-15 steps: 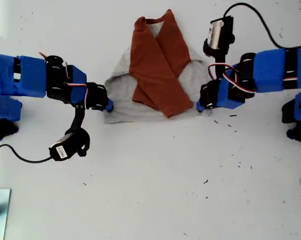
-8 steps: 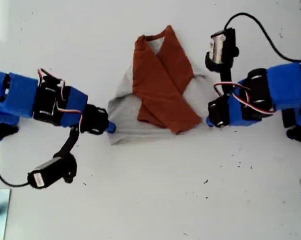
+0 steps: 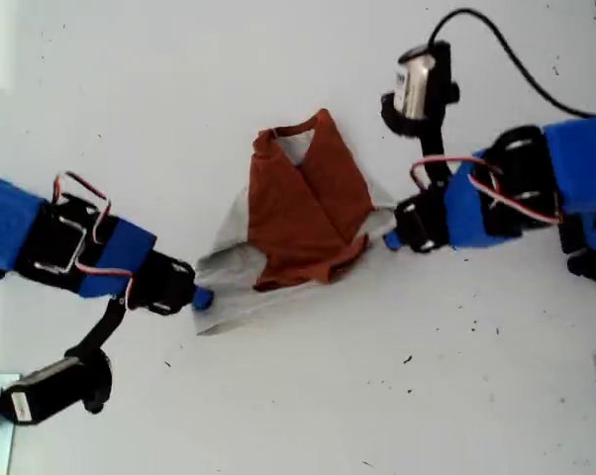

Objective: Fold t shirt

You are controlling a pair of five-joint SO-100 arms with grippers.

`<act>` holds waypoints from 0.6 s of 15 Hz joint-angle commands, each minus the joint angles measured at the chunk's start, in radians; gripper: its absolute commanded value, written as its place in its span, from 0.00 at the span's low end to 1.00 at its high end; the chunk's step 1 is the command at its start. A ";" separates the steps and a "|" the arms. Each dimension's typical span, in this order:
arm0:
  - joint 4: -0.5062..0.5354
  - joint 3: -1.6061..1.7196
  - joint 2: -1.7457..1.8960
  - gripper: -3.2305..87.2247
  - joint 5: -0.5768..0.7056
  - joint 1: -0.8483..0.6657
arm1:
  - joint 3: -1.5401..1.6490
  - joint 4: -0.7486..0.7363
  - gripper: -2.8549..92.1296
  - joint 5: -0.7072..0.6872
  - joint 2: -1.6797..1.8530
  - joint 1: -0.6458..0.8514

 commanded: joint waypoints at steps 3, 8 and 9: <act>0.043 0.192 0.480 0.03 0.255 -0.611 | -0.051 -0.279 0.18 -0.265 0.021 0.503; -0.137 0.650 0.848 0.36 0.230 -0.900 | 0.548 -0.946 0.26 -0.075 0.264 0.910; -0.120 0.761 1.078 0.30 0.218 -0.956 | 0.580 -0.894 0.26 -0.086 0.304 0.982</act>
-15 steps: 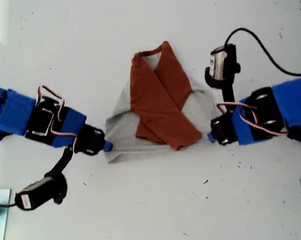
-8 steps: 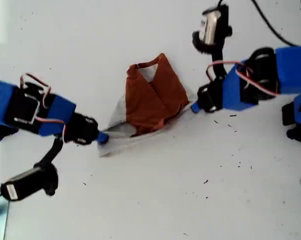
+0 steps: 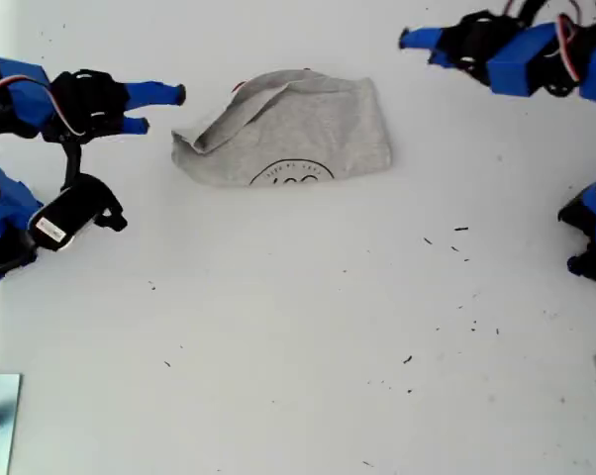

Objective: Fold t shirt

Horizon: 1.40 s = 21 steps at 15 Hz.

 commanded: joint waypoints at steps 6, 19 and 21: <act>0.135 0.485 0.934 0.20 -0.238 0.373 | 0.387 0.497 0.26 -0.089 0.802 -0.141; 0.270 0.499 0.936 0.09 -0.149 0.690 | 0.675 1.006 0.26 -0.319 1.255 -0.583; 0.270 0.499 0.936 0.09 -0.149 0.689 | 0.675 1.006 0.26 -0.319 1.255 -0.583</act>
